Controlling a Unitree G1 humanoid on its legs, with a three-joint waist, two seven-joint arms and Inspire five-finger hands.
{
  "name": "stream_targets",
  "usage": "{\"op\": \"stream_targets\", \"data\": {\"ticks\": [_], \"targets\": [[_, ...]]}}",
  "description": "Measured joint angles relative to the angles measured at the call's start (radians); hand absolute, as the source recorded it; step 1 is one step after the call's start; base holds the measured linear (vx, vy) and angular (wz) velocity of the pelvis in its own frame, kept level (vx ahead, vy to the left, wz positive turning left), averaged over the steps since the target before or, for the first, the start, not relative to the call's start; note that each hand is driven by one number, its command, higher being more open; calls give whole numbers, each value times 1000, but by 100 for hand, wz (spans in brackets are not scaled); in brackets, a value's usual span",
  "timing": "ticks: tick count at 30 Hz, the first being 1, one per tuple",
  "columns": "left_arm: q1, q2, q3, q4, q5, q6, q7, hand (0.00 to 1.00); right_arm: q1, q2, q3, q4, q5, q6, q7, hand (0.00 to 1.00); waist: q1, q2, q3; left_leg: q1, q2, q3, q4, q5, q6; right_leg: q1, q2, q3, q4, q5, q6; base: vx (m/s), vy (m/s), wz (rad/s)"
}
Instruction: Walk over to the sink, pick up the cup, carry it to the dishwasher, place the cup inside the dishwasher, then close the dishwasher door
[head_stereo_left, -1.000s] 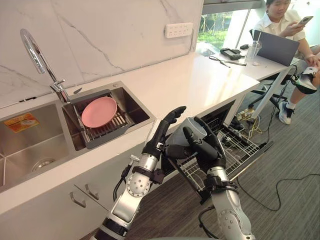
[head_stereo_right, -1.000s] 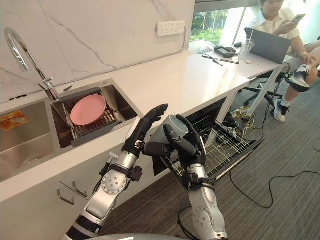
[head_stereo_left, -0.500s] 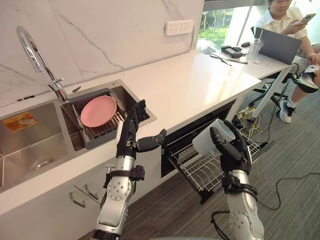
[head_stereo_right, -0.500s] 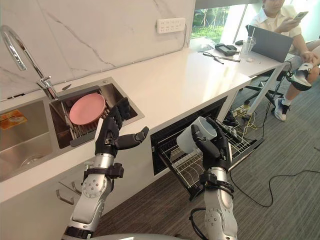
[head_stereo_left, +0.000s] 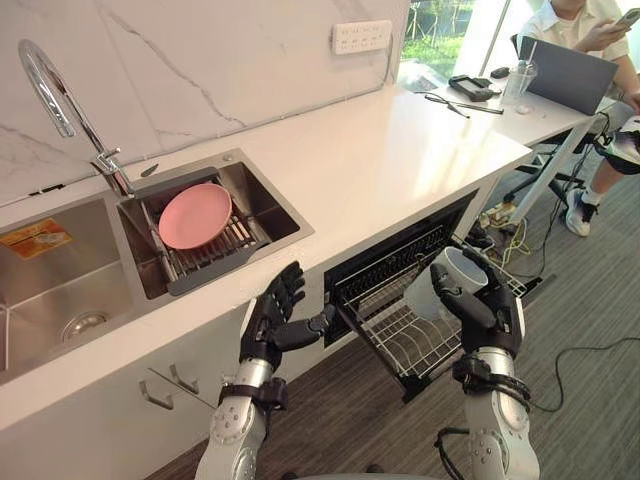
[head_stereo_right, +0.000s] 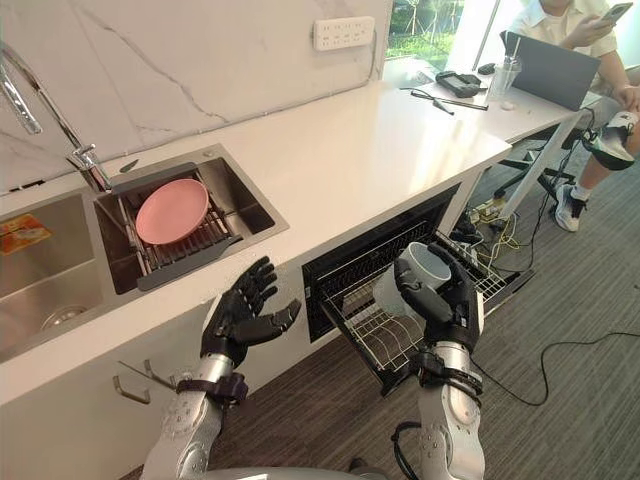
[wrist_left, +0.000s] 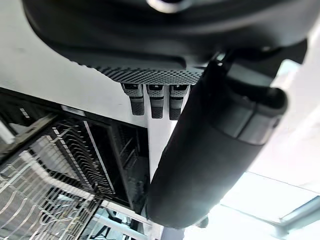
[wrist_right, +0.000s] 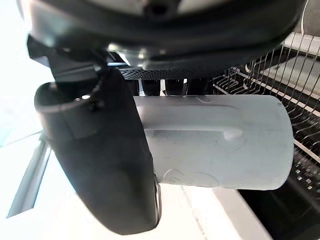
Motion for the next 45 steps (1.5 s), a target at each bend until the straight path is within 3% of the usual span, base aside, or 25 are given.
{"op": "stream_targets", "data": {"ticks": [6, 13, 21, 30, 35, 45], "targets": [[34, 3, 5, 91, 3, 15, -34, 90, 10, 0, -8, 11, -46, 2, -1, 30, 2, 1, 1, 0, 0, -7, -2, -1, -1, 3, 0, -8, 0, -1, 0, 0, 0, 3], [30, 5, 92, 281, 67, 18, -45, 90, 10, -1, -22, 28, -141, 2, -6, 30, 4, 2, 3, 0, 0, -10, -5, 0, 0, 3, 0, -12, -1, -2, 0, 0, 0, 1], [21, 21, 154, 475, 135, 25, -2, 90, 0, -10, -23, 99, -207, 15, -11, 30, 19, 5, 26, -3, 0, -13, -2, 0, 0, 3, 0, -15, 0, -2, 0, 0, 0, 0], [2, 31, 225, 623, 182, 25, 48, 90, -73, -67, -60, 146, -379, 16, -49, 30, 30, 12, 59, -42, -1, -20, 11, 1, 0, -28, -1, -22, 1, -2, 0, -9, -9, 1], [-31, 38, 252, 714, 200, 24, 62, 90, -135, -123, -60, 211, -428, 16, -70, 30, 30, 33, 89, -84, -1, -20, 24, 1, 0, -66, -2, -22, 3, 0, 1, 0, 0, 0], [-105, 35, 284, 783, 201, 6, 71, 90, -300, -222, -57, 327, -476, 17, -103, 30, 50, 99, 224, -204, 3, -24, 91, -2, -4, -171, -2, -21, 49, 5, 2, -22, -3, 1]]}}
